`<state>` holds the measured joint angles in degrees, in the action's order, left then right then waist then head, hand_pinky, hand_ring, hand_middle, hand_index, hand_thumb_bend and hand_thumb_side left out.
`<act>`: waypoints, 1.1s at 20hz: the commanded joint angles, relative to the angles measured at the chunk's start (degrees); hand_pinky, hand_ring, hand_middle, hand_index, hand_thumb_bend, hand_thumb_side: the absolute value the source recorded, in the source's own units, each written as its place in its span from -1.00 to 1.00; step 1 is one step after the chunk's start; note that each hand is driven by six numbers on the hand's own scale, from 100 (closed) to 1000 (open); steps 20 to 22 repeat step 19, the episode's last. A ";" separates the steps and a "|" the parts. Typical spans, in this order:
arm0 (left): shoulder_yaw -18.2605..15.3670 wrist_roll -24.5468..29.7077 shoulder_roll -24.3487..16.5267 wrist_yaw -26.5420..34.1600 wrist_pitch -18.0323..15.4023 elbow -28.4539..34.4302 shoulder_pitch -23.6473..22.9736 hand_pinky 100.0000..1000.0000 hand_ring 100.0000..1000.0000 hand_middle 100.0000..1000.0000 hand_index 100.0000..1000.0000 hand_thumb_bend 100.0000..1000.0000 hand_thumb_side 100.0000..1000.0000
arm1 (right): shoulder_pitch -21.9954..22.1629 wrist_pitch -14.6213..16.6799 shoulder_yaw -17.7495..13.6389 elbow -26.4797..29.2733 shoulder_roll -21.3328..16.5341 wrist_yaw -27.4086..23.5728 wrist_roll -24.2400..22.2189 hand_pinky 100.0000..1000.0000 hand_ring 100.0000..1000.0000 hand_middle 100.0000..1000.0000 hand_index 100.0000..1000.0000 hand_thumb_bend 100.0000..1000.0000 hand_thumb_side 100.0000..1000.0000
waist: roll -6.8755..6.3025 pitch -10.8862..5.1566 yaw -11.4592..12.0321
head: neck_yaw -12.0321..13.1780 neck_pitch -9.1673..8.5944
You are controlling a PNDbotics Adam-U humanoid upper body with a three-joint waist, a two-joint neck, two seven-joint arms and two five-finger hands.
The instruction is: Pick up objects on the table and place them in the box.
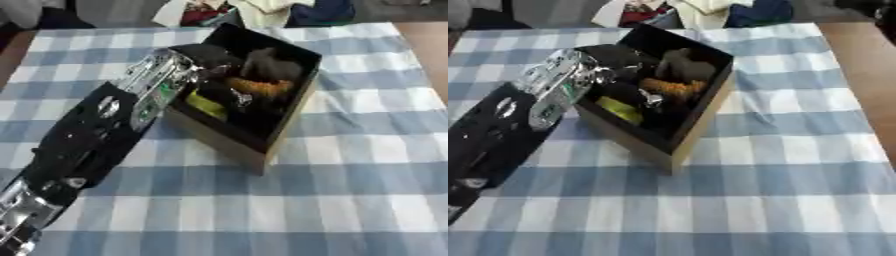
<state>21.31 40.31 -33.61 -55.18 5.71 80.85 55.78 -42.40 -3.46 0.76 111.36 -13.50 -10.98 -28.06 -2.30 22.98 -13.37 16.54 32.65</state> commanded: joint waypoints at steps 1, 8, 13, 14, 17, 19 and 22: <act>-0.66 -0.21 -0.37 0.51 0.27 0.70 0.71 0.37 0.71 0.67 1.00 -0.52 1.00 | -1.03 -0.09 -0.08 1.11 -0.48 -0.36 0.00 1.00 0.92 0.28 0.78 -1.00 0.46 | 0.28 -1.23 -0.06 | 0.04 -0.56; -2.57 0.90 -1.31 6.84 1.39 6.16 1.17 0.43 0.75 0.71 1.00 -0.45 1.00 | -0.42 -0.18 -0.21 1.02 -0.43 -0.28 0.13 1.00 0.91 0.27 0.78 -1.00 0.44 | 0.40 -2.01 0.63 | -0.92 0.31; -4.05 1.42 -3.18 8.94 3.32 11.59 0.86 0.44 0.76 0.72 1.00 -0.55 1.00 | 0.25 -0.33 -0.30 1.08 -0.22 -0.34 0.37 1.00 0.91 0.27 0.78 -1.00 0.43 | 0.50 -2.99 1.25 | -1.88 1.36; -4.33 1.25 -3.35 9.23 3.77 12.28 0.77 0.44 0.76 0.71 1.00 -0.58 1.00 | 0.34 -0.36 -0.30 1.13 -0.11 -0.38 0.43 1.00 0.91 0.27 0.78 -1.00 0.42 | 0.55 -3.16 1.31 | -1.95 1.49; -4.60 0.90 -3.61 9.75 4.75 13.44 0.57 0.44 0.76 0.71 1.00 -0.58 1.00 | 0.46 -0.45 -0.28 1.24 0.04 -0.44 0.50 1.00 0.91 0.27 0.78 -1.00 0.42 | 0.60 -3.36 1.37 | -2.01 1.63; -4.70 0.81 -3.75 9.85 5.05 13.81 0.60 0.43 0.75 0.70 1.00 -0.60 1.00 | 0.51 -0.48 -0.30 1.28 0.11 -0.46 0.54 1.00 0.91 0.27 0.78 -1.00 0.41 | 0.65 -3.49 1.46 | -2.06 1.73; -4.70 0.81 -3.75 9.85 5.05 13.81 0.60 0.43 0.75 0.70 1.00 -0.60 1.00 | 0.51 -0.48 -0.30 1.28 0.11 -0.46 0.54 1.00 0.91 0.27 0.78 -1.00 0.41 | 0.65 -3.49 1.46 | -2.06 1.73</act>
